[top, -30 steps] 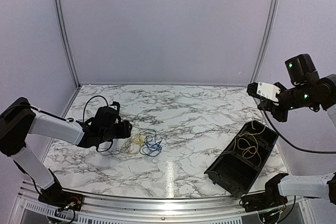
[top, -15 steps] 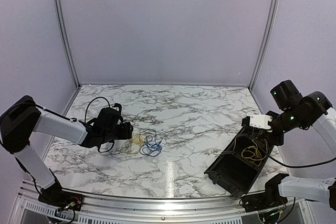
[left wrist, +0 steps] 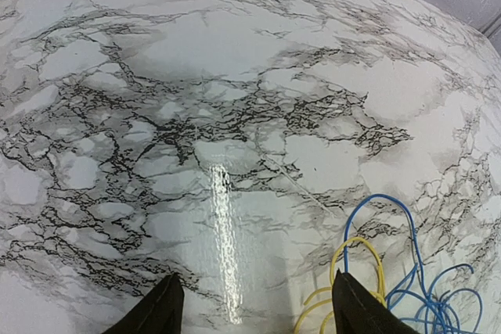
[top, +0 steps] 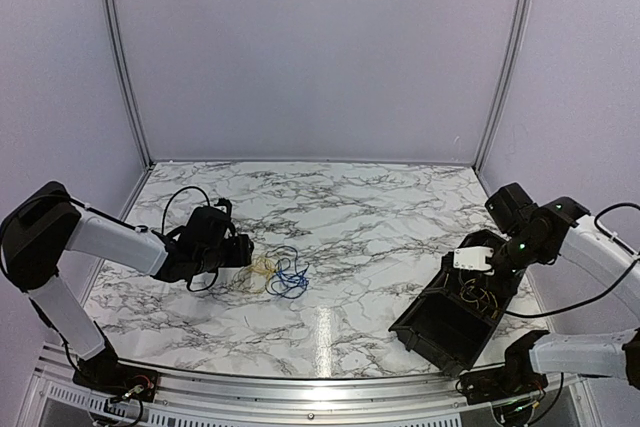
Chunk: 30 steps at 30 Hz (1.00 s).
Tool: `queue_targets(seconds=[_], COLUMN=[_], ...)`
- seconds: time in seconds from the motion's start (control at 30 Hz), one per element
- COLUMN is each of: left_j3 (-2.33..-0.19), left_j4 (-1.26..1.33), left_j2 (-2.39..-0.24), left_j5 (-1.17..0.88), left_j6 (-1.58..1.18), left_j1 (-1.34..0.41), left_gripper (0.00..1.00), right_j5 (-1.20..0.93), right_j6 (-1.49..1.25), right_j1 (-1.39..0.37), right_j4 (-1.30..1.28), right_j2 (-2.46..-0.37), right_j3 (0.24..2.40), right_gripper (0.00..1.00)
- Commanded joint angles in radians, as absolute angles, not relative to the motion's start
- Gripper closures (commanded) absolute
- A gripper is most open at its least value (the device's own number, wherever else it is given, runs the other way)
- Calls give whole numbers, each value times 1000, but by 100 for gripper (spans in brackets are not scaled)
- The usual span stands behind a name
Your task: Untangle the cables
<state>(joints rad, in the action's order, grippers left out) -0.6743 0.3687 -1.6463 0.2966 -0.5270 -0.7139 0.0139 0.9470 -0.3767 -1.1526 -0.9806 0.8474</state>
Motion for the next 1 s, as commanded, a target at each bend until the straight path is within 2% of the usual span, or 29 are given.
queue_targets(seconds=[0.0,0.47,0.57,0.63,0.77,0.97], left_j3=[-679,-683,-676,-668,-664,-683], left_j4=[374,379,377,377,364,323], left_j2=[-1662,-1688,-1657,-1627,-1578,-1542], left_j5=[295,286,270,266,259,245], left_j6=[-525,-511,-500,-489,-466,-456], left_j1=[-709,-709,-709,-709,-709,-709], left_gripper=[32,32,32,32,31,30], right_j5=[23,19,32,35,-27,-130], right_j6=[960,942,943,947,954,947], right_j1=[-358,-338,-337,-337,-337,-337], right_j4=[-1049,-957,-973,-1003,-1084,-1103], right_j2=[-1012,-1146,-1140,-1137,-1147,-1236], right_j3=[817,788,815,860,969,1090], right_gripper=[100,100,87,74,59,56])
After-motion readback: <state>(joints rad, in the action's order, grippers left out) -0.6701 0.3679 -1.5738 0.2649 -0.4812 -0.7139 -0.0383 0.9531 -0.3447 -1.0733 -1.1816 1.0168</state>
